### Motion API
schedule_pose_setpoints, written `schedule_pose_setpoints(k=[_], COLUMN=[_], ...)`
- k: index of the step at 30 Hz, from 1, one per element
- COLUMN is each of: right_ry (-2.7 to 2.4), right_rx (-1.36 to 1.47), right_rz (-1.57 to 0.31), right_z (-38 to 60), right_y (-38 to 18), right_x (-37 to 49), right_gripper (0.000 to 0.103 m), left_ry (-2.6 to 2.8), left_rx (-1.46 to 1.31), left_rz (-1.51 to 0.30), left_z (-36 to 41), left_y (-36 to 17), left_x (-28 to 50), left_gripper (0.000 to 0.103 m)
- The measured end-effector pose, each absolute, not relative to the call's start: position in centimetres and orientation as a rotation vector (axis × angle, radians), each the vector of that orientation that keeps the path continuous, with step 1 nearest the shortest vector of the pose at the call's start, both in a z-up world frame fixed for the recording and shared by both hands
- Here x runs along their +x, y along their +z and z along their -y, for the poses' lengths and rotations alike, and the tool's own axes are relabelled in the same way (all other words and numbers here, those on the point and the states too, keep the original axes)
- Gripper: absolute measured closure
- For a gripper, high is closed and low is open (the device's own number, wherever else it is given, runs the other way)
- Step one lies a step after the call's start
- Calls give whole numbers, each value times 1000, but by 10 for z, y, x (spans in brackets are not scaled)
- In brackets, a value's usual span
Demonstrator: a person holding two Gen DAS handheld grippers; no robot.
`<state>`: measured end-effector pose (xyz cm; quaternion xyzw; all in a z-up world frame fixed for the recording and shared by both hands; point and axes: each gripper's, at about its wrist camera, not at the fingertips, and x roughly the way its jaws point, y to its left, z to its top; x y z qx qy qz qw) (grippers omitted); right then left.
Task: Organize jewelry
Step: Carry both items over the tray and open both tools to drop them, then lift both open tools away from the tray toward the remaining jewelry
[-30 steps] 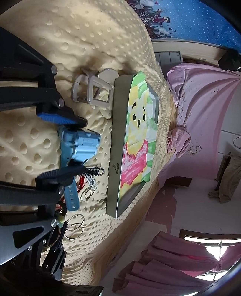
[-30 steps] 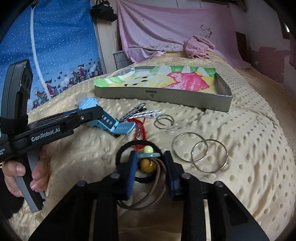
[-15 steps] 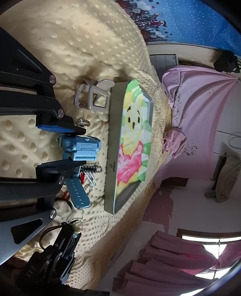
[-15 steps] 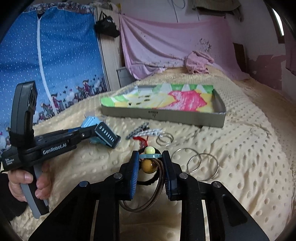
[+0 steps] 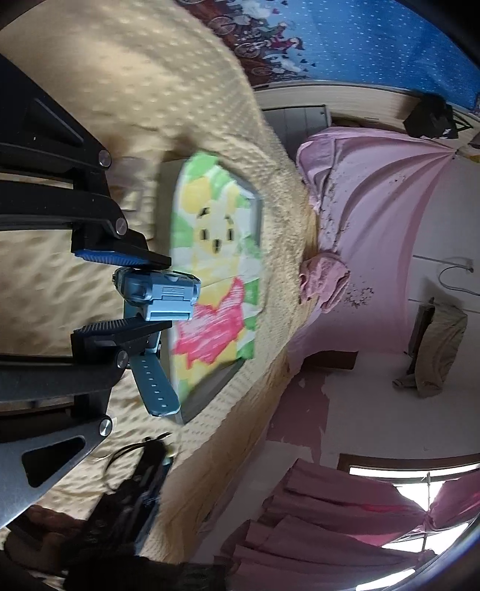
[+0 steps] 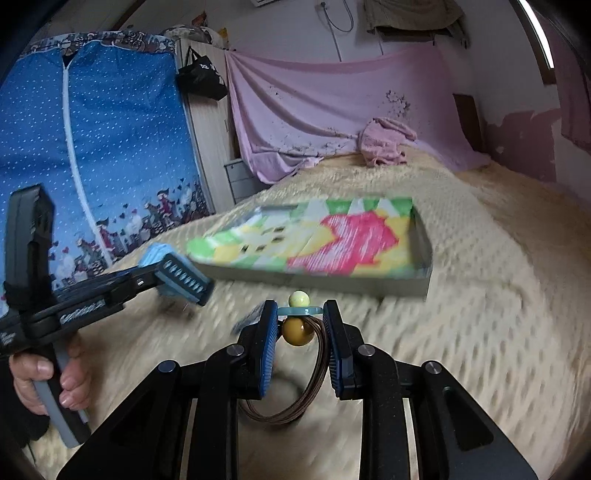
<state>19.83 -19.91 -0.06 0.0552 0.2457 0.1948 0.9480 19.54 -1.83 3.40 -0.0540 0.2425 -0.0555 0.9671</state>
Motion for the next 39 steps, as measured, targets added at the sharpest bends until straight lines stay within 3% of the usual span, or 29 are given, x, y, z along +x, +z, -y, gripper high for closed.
schedule_pose_setpoints(k=[7,19,21,23,25,27,30,32,36,39], right_ry=[388,369,367,363,356,343,328,311,293,282], right_rx=[167,148,152,162,180,197,207,208,186,157], right_rz=[-545,-770,-776,-776,-763,-729,-669,-612,-512,-453], right_z=[193,165,165,166,171,179,189,197,206,214], right_y=[15,-49,-54,-56,-55,-49,-38,-29,-13,-3], right_x=[305,383,384,384,381,373,355,338,302,275], right_gripper=[81,81,81,80,68,57,55,48,34,25], left_ry=[-85,-51,-62,-74,-54,-60,-60,-57,-71,-63], left_rx=[-137,-143,-148,-165,-149,-138,-124,-129,-137,-151], left_rz=[-517,-708,-707,-689,-665,-640,-603,-557,-494,-441], left_z=[9,10,10,10,12,14,17,18,22,22], left_y=[31,-14,-15,-11,-7,-3,4,9,16,19], left_x=[271,338,336,330,324,317,302,285,255,232], left_gripper=[79,76,70,54,44,42,32,22,17,4])
